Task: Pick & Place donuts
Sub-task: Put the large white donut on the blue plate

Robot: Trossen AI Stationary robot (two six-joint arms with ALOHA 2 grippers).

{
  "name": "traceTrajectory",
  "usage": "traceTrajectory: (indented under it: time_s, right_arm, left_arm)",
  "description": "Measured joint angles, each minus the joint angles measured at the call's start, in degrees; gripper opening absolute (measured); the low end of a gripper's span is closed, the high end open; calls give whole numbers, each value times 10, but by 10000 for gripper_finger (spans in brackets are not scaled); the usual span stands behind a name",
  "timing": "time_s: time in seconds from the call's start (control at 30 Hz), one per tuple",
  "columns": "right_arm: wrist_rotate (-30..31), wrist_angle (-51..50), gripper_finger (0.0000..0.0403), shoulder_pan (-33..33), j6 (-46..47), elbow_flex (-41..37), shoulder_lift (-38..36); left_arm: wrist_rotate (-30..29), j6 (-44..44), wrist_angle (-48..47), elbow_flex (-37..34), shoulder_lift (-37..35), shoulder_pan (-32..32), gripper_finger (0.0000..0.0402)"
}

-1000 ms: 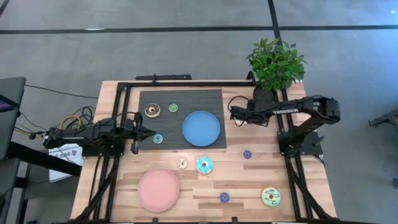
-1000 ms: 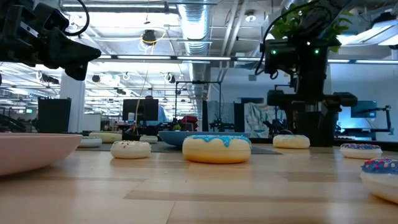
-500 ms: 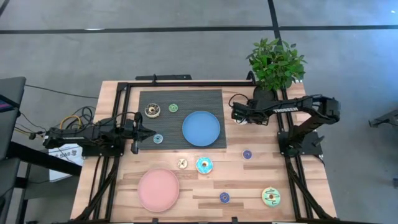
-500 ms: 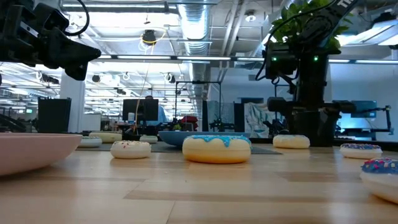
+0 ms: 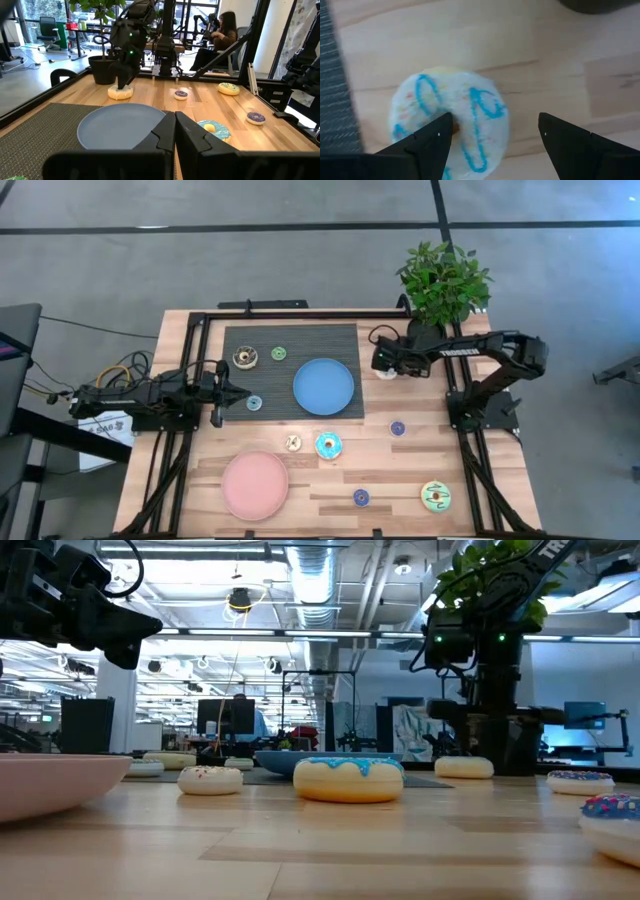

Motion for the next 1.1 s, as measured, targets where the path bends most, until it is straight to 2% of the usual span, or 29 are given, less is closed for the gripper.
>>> traceTrajectory:
  time_s: [0.27,0.43,0.77,0.9,1.1]
  right_arm:
    - [-17,17,286,7,-6,3,42]
    - [-7,21,286,19,-2,8,62]
    - [-7,23,284,17,-3,8,55]
    - [-6,26,261,22,-5,8,55]
    - [-3,32,196,26,-6,8,55]
  left_arm:
    - [0,0,0,0,1,0,0]
    - [-5,0,-1,0,1,0,0]
    - [-11,0,-2,0,1,0,0]
    - [-11,0,-2,0,1,0,0]
    - [-12,0,-2,0,1,0,0]
